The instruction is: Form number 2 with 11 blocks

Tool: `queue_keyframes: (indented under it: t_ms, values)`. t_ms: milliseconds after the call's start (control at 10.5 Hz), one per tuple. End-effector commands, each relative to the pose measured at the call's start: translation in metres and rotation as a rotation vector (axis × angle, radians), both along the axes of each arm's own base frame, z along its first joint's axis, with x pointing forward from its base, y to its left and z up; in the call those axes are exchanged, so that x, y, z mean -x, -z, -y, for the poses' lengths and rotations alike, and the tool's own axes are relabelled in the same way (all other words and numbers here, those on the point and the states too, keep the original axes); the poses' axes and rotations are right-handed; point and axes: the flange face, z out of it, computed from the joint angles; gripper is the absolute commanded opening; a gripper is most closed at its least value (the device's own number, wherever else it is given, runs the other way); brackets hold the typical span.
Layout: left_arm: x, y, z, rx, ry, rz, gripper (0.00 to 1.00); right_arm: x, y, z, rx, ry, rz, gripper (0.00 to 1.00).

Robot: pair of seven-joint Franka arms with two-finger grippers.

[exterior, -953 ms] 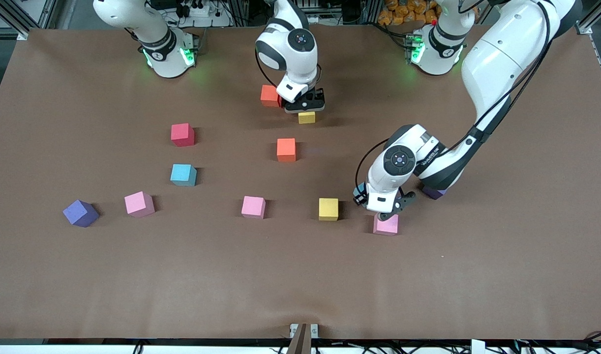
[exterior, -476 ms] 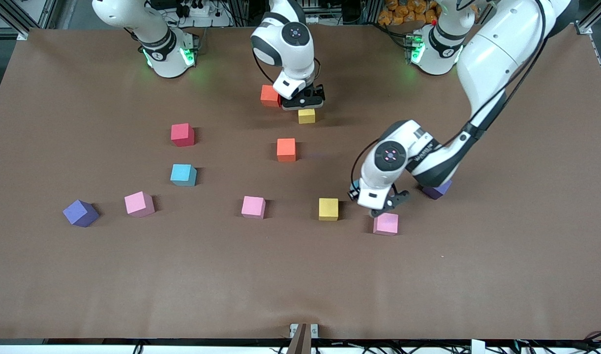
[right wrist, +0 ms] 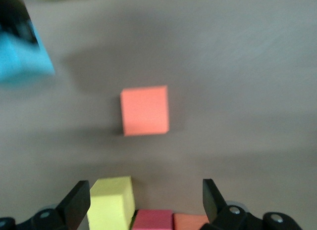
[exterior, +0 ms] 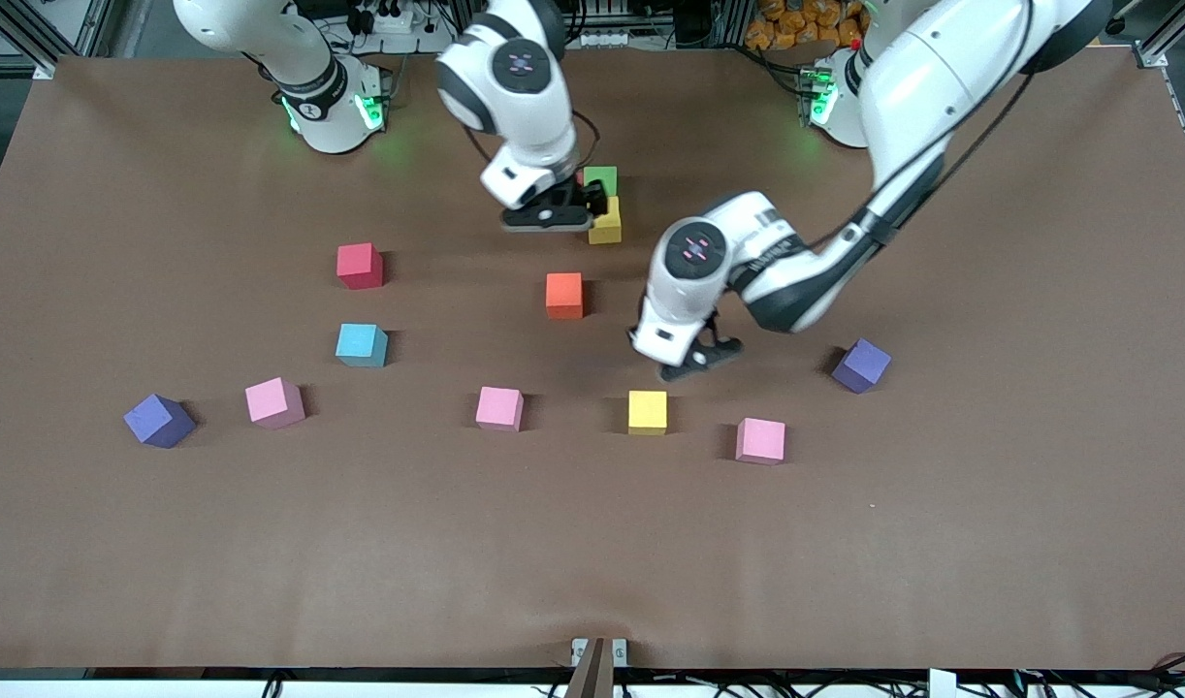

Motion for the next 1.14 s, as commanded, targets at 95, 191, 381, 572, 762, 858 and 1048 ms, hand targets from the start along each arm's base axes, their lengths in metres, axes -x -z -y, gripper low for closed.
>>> queue_keyframes:
  t_ms: [95,191,381,572,762,858,1048]
  values:
    - [0.068,0.015,0.039,0.001,0.079,-0.003,0.0,-0.023,-0.074,0.108,-0.021,0.093,0.036,1.0]
    - [0.095,0.023,0.044,0.01,0.13,0.005,0.0,-0.038,-0.086,0.139,-0.021,0.135,0.036,1.0]
    - [0.128,0.043,0.045,0.024,0.16,0.056,0.0,-0.087,-0.099,0.202,0.001,0.254,0.088,1.0]
    - [0.143,0.051,0.05,0.026,0.172,0.067,0.0,-0.14,-0.106,0.251,0.049,0.277,0.141,1.0]
    - [0.155,0.057,0.056,0.029,0.175,0.056,0.0,-0.182,-0.091,0.29,0.056,0.197,0.119,1.0]
    - [0.158,0.058,0.058,0.029,0.18,0.053,0.0,-0.198,-0.074,0.304,0.035,0.165,0.086,1.0]
    - [0.167,0.063,0.062,0.025,0.196,0.045,0.0,-0.216,-0.046,0.311,0.006,0.099,0.045,1.0]
